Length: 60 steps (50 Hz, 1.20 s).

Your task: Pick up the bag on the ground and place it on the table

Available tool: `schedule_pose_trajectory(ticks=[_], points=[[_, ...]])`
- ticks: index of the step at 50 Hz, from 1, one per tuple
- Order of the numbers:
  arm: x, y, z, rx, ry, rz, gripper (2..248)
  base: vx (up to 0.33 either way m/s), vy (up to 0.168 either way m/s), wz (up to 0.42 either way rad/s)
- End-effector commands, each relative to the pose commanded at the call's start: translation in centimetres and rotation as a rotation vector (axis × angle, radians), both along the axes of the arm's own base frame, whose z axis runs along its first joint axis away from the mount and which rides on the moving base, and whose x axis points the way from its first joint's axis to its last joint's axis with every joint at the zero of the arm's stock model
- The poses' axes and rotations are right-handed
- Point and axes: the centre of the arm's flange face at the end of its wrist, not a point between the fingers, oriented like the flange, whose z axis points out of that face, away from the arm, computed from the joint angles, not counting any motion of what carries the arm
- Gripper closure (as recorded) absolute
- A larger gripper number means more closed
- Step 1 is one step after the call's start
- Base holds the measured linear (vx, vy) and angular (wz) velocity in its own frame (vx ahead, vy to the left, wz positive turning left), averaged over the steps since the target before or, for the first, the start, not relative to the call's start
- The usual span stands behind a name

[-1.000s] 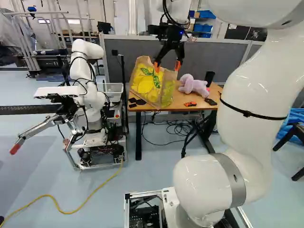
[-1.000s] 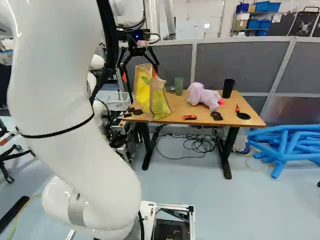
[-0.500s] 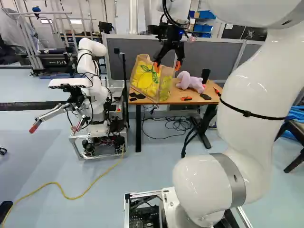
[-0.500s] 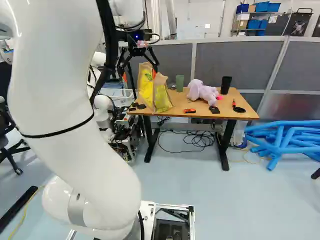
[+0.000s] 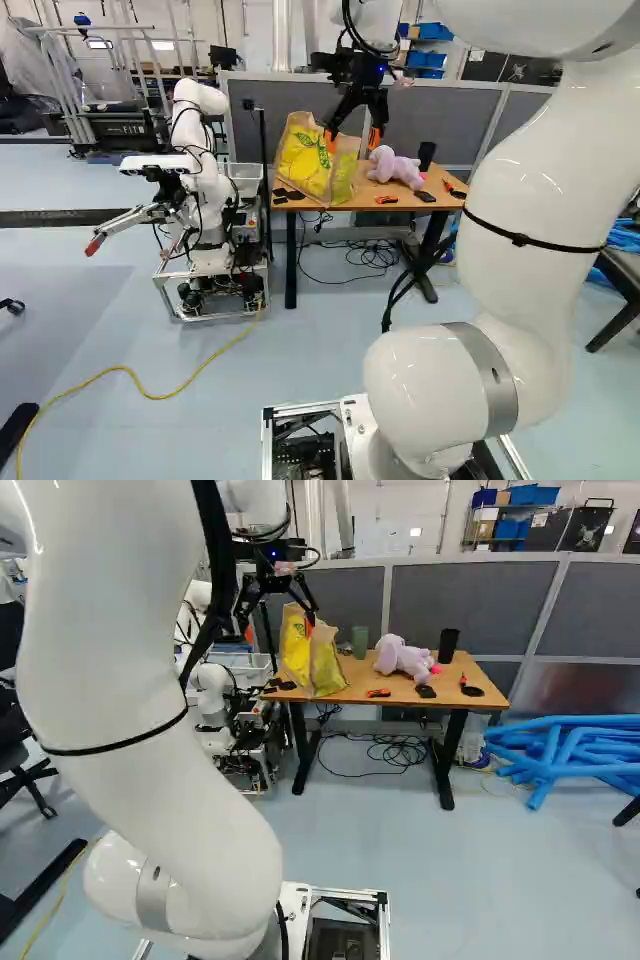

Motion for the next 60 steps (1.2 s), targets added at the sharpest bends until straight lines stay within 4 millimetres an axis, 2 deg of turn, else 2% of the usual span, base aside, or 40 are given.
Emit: schedule_pose_trajectory(ticks=[33,60], points=[[0.0,0.0,-0.3,-0.001,-0.007,-0.004,3,0.003,0.000,0.000],[-0.1,0.0,-2.0,-0.004,-0.055,-0.028,3,0.000,0.000,0.000]])
